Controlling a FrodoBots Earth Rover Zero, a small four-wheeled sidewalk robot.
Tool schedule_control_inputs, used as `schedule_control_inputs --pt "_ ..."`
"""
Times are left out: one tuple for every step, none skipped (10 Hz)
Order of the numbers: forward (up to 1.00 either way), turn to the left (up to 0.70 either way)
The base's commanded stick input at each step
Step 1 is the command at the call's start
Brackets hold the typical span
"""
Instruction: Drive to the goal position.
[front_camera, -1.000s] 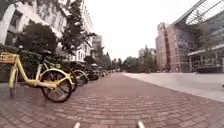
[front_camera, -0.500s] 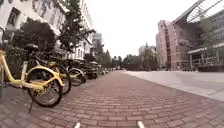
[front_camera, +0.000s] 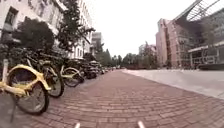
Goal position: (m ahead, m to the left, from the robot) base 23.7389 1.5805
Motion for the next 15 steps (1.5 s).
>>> schedule_control_inputs --pt "0.70 0.00" --pt "0.70 0.00" --pt "0.70 0.00" --pt "0.70 0.00" --pt "0.70 0.00" --pt "0.70 0.00" --pt "0.70 0.00" --pt "0.70 0.00" --pt "0.70 0.00" --pt "0.70 -0.01" --pt "0.70 -0.11" --pt "0.70 -0.14" --pt "0.70 -0.14" --pt "0.70 -0.14" --pt "0.70 -0.13"
